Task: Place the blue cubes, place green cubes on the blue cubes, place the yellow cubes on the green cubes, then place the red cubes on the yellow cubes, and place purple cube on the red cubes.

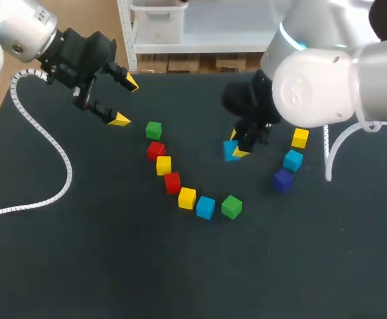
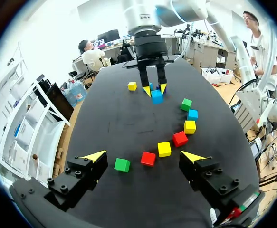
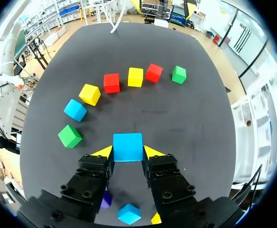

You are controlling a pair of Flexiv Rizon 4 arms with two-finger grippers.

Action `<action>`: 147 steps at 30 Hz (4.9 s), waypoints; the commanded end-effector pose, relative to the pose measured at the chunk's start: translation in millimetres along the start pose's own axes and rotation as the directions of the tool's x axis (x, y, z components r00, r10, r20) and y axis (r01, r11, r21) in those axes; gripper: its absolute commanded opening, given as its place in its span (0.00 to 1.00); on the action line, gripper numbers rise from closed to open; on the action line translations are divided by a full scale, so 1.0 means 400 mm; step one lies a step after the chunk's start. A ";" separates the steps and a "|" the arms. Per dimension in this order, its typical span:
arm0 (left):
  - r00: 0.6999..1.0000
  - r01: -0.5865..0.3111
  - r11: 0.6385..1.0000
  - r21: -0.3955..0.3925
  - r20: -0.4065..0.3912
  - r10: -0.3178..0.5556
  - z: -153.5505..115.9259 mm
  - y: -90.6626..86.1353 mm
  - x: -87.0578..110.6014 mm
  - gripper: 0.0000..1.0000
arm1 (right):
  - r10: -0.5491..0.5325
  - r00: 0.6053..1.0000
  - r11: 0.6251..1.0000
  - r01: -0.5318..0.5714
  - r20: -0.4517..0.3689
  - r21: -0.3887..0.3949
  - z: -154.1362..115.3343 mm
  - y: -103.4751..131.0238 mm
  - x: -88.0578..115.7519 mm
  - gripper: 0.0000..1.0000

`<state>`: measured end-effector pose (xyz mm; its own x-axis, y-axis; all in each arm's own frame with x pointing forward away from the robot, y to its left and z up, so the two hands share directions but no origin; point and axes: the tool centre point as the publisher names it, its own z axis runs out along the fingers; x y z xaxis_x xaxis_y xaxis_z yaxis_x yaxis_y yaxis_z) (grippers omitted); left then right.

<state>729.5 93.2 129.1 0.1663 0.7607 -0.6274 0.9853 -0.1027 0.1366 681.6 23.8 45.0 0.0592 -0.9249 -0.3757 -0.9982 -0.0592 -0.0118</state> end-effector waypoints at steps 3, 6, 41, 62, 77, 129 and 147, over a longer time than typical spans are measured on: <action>1.000 -0.001 1.000 0.004 -0.001 0.001 0.000 0.005 0.001 1.00 | -0.007 1.000 1.000 0.007 0.002 -0.004 0.014 -0.020 -0.010 0.00; 1.000 -0.001 1.000 0.004 -0.001 0.001 0.000 0.005 0.001 1.00 | -0.011 1.000 1.000 0.011 0.001 -0.002 0.018 -0.027 -0.015 0.00; 1.000 -0.001 1.000 0.004 -0.001 0.001 0.000 0.005 0.001 1.00 | 0.103 0.994 0.995 -0.103 -0.025 0.000 0.091 -0.030 -0.033 0.00; 1.000 -0.001 1.000 0.004 -0.001 0.001 0.000 0.005 0.001 1.00 | 0.134 0.990 0.991 -0.134 -0.033 -0.009 0.112 -0.034 -0.024 0.00; 1.000 -0.001 1.000 0.004 -0.001 0.001 0.000 0.005 0.001 1.00 | 0.125 0.992 0.992 -0.125 -0.026 -0.019 0.119 -0.049 -0.018 0.00; 1.000 -0.001 1.000 0.004 -0.001 0.001 0.000 0.005 0.001 1.00 | 0.120 0.992 0.992 -0.121 -0.026 -0.035 0.133 -0.048 -0.020 0.00; 1.000 -0.001 1.000 0.004 -0.001 0.001 0.000 0.005 0.001 1.00 | 0.119 0.992 0.992 -0.120 -0.033 -0.043 0.137 -0.049 -0.022 0.00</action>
<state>729.5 93.2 129.1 0.1663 0.7607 -0.6274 0.9853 -0.1027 0.1366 698.2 52.8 -1.7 -0.0586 -0.9372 -0.3438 -0.9969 0.0368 0.0696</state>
